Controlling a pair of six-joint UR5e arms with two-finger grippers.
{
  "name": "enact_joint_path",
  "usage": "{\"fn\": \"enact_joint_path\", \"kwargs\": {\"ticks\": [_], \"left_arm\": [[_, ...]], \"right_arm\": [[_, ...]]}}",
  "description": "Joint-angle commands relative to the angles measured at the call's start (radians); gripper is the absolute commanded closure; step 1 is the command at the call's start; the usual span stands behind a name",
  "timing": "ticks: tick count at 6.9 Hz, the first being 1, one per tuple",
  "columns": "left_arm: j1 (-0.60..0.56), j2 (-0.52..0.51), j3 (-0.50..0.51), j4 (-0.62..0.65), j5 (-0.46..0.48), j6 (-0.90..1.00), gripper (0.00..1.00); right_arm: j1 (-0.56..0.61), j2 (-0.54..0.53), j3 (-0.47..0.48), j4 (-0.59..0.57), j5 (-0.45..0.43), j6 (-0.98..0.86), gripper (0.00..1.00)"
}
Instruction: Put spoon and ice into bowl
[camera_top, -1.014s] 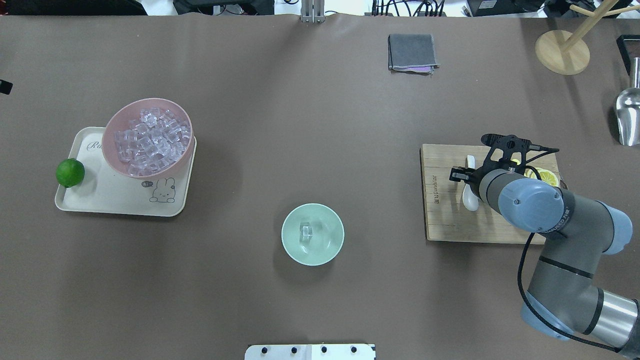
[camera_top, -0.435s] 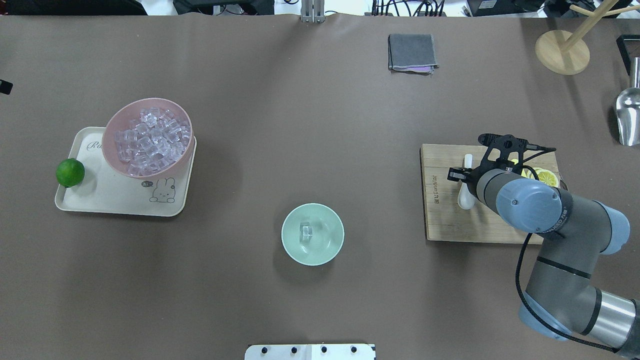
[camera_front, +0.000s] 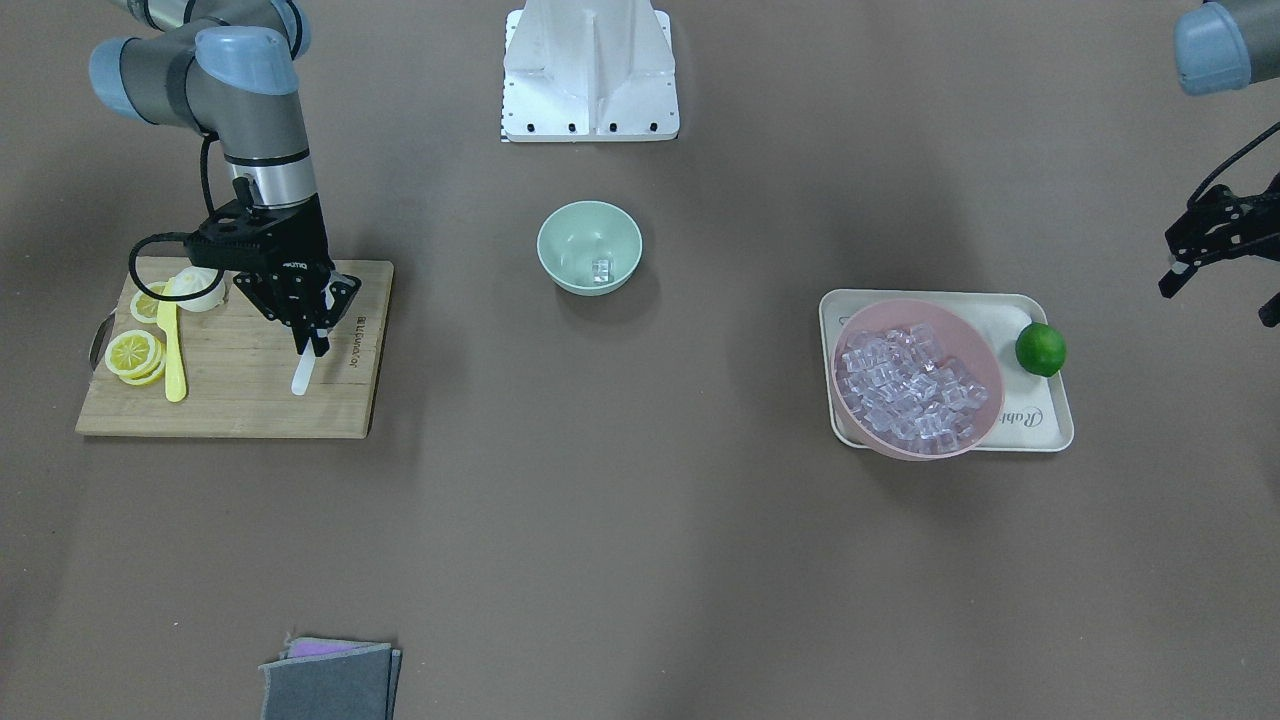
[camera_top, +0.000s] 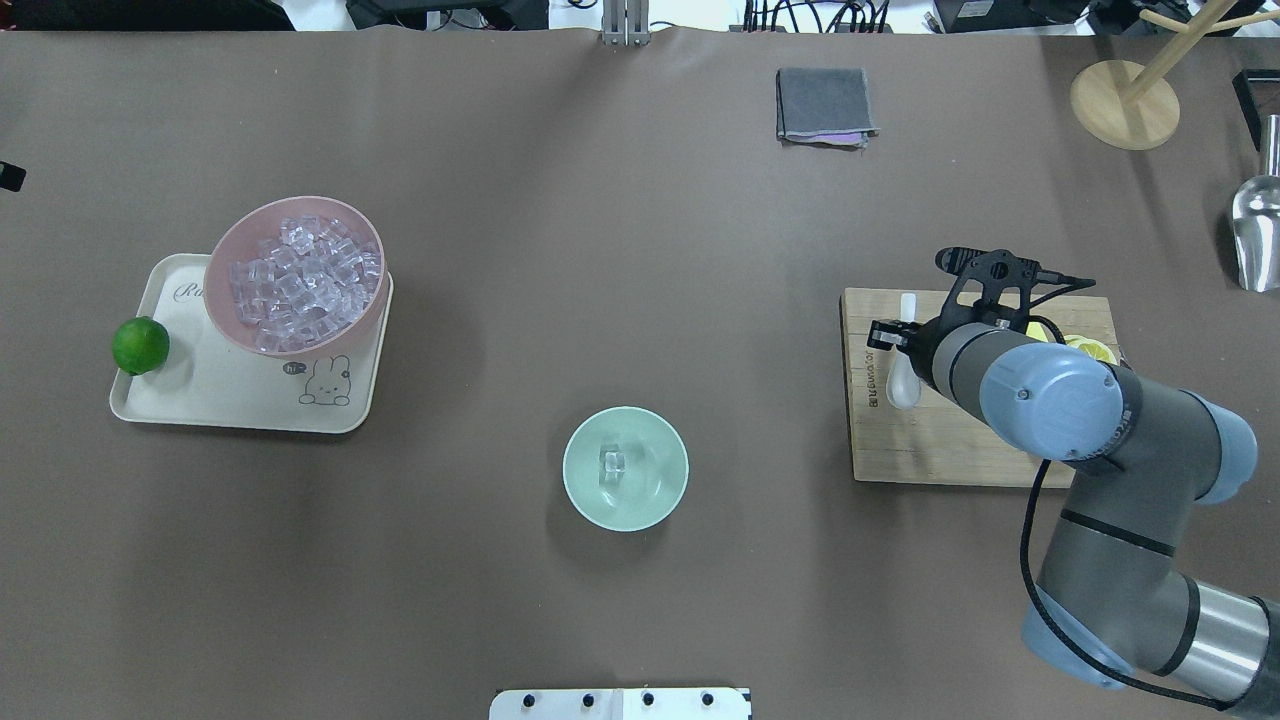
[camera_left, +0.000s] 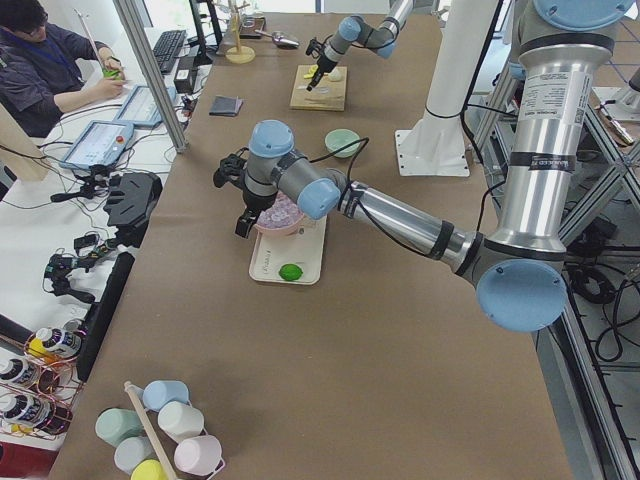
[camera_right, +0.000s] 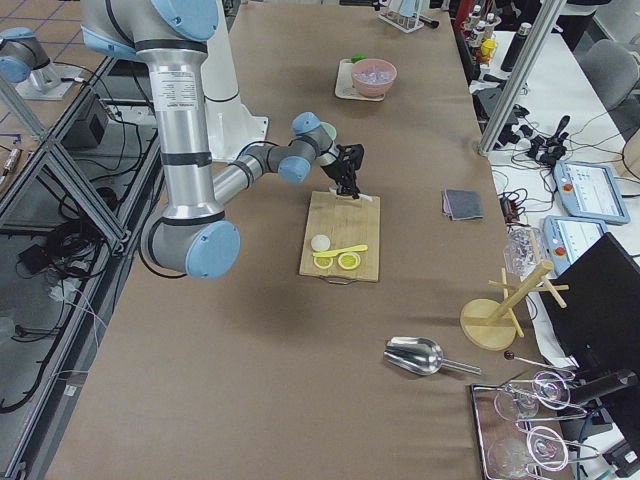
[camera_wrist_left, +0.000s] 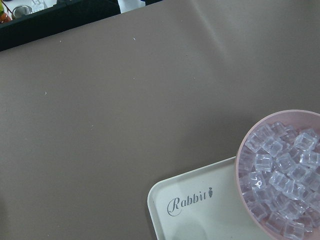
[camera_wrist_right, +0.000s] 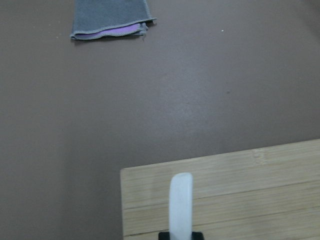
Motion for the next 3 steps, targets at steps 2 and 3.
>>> {"fn": "enact_joint_path", "kwargs": {"ticks": [2,3], "left_arm": [[-0.064,-0.013,0.093,0.046,0.001,0.088,0.01],[-0.095,-0.016,0.134,0.055,0.001,0.196,0.01]], "right_arm": [[-0.025,0.22,0.022,-0.292,-0.006,0.217,1.0],[-0.056,0.298,0.022,-0.374,-0.013,0.307,1.0]]}}
